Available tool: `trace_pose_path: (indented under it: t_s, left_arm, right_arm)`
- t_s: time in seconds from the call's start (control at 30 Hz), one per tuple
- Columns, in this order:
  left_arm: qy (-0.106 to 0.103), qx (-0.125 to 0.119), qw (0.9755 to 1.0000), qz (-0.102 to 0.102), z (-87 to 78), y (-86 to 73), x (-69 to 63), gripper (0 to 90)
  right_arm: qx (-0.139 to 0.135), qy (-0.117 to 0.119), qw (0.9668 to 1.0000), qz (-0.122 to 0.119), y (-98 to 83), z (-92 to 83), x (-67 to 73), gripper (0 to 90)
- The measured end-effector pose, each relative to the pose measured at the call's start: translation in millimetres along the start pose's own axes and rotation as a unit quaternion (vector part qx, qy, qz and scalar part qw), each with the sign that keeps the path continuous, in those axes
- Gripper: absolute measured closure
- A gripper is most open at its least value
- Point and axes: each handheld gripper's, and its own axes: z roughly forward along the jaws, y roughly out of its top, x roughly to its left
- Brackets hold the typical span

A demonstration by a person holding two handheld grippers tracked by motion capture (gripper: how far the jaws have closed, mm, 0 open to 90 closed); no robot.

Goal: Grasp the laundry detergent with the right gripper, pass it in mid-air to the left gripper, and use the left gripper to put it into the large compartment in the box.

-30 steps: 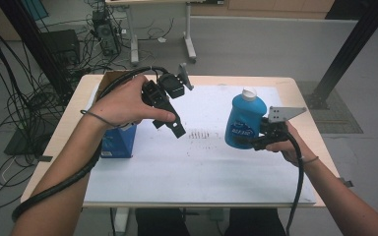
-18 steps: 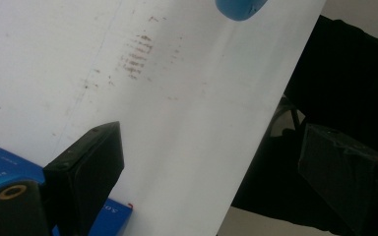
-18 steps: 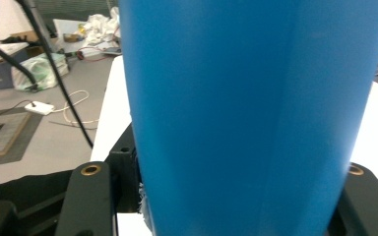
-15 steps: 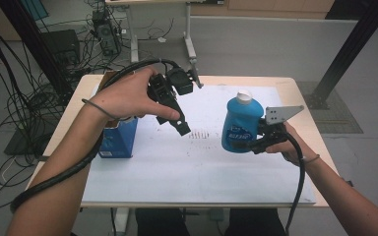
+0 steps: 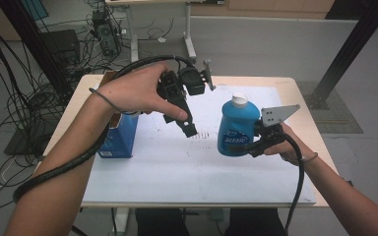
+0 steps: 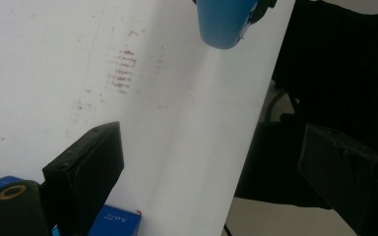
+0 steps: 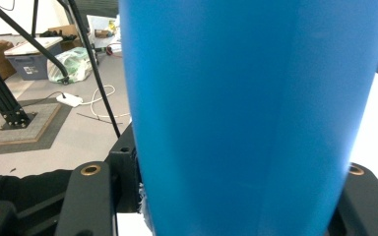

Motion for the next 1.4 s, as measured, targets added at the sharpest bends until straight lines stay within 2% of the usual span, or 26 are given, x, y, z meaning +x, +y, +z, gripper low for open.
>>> trace_pose_path:
  t_s: [0.67,0.83,1.0,1.4]
  left_arm:
    - [-0.018,-0.017,0.999,0.038,-4.0,22.5,-8.8,10.1]
    - [-0.021,-0.014,0.9984,0.051,-3.6,27.1,-11.5,10.1]
    - [-0.024,-0.014,0.9979,0.059,-3.0,31.3,-13.0,10.1]
    - [-0.025,-0.015,0.9974,0.066,-0.7,40.2,-17.8,10.0]
  right_arm:
    - [-0.007,0.034,0.9993,-0.014,20.1,18.2,12.7,40.6]
    - [-0.013,0.038,0.9991,-0.012,22.8,23.3,13.3,40.6]
    - [-0.018,0.047,0.9987,-0.01,25.6,27.6,15.8,40.6]
    - [-0.006,0.053,0.9985,-0.014,29.5,36.2,18.6,40.6]
